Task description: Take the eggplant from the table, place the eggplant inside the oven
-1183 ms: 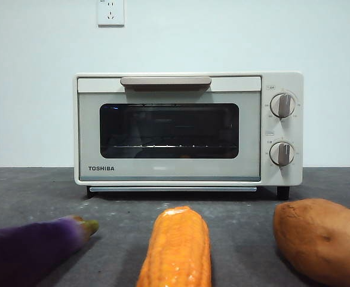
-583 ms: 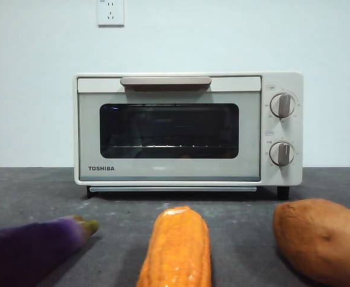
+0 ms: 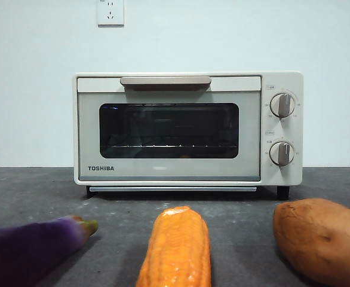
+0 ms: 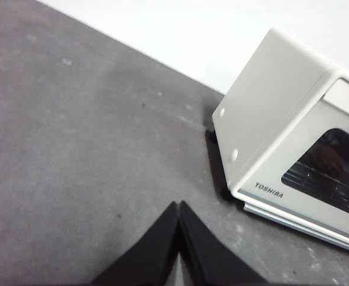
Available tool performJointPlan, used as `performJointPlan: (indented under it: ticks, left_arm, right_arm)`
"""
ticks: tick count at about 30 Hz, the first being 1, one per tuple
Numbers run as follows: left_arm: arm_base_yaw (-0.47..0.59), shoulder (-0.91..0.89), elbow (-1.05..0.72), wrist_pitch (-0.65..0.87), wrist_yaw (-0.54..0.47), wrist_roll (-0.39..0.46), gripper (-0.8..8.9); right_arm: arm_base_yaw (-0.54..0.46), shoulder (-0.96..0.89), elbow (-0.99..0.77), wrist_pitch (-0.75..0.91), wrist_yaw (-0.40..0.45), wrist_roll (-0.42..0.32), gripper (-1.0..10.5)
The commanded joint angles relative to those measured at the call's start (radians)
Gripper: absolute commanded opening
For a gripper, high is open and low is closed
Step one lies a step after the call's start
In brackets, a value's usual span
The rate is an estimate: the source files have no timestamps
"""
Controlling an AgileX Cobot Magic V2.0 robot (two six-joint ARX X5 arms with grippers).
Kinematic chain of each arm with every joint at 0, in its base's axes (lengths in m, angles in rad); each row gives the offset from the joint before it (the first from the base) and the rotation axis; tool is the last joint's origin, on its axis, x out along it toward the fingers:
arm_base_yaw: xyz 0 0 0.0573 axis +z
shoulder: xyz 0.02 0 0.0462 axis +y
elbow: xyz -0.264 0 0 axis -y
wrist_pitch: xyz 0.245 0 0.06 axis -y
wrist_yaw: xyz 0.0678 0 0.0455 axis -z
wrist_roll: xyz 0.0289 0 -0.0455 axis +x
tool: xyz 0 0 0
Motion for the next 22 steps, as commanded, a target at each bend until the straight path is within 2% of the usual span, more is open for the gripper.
performJointPlan:
  ticks: [1, 8, 13, 20, 22]
  left_arm:
    - [0.000, 0.016, 0.039, -0.029, 0.004, -0.024, 0.06]
    - [0.000, 0.128, 0.180, -0.110, 0.004, -0.034, 0.06]
    - [0.000, 0.252, 0.304, -0.121, 0.034, 0.024, 0.06]
    - [-0.003, 0.441, 0.513, -0.237, 0.080, 0.091, 0.06]
    - [-0.006, 0.489, 0.565, -0.273, 0.086, 0.116, 0.06]
  right_arm:
    - [0.000, 0.000, 0.060, -0.030, 0.000, 0.053, 0.0]
    - [0.000, 0.055, 0.260, -0.185, 0.000, 0.047, 0.0]
    - [0.000, 0.149, 0.419, -0.295, 0.000, 0.036, 0.0]
    - [0.000, 0.312, 0.626, -0.433, -0.015, -0.081, 0.0]
    - [0.000, 0.354, 0.674, -0.470, -0.039, -0.093, 0.0]
